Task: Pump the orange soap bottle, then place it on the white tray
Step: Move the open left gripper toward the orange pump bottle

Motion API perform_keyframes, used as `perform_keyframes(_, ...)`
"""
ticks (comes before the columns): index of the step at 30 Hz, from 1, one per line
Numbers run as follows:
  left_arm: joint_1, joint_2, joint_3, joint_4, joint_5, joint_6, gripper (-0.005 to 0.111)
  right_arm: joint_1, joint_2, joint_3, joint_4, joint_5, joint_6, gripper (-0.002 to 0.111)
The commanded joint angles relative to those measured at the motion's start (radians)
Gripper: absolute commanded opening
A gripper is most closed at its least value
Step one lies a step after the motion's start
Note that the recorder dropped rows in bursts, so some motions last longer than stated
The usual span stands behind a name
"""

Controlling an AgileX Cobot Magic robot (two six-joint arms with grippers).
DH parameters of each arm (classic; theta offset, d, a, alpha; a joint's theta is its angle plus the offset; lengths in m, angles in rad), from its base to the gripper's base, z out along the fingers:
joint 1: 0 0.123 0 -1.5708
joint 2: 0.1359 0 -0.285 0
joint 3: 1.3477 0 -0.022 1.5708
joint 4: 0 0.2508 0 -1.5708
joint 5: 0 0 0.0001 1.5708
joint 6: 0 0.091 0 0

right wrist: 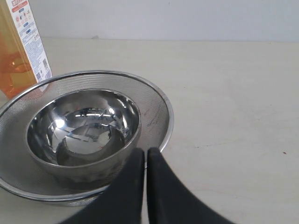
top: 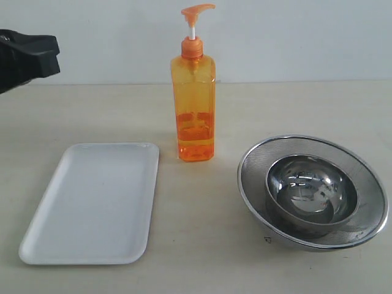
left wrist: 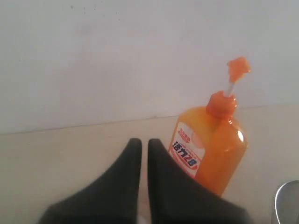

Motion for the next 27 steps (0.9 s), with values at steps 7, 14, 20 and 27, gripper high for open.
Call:
perform_keyframes(7,-0.128,0.008,0.123,-0.143,-0.112,0.176,0.005,-0.005,-0.004,-0.001,-0.003,-0.004,0.001,0.000)
perform_keyframes(14,-0.141,0.077,0.321,-0.319,-0.480,0.377,0.005,-0.005,-0.004,-0.001,-0.003,-0.004,0.001,0.000)
perform_keyframes(20,-0.141,0.150,0.396,-0.308,-0.628,0.343,0.005,-0.005,-0.004,-0.001,-0.003,-0.004,0.001,0.000)
perform_keyframes(27,-0.290,0.316,0.420,-0.404,-0.904,0.396,0.005,-0.005,-0.004,-0.001,-0.003,-0.004,0.001,0.000)
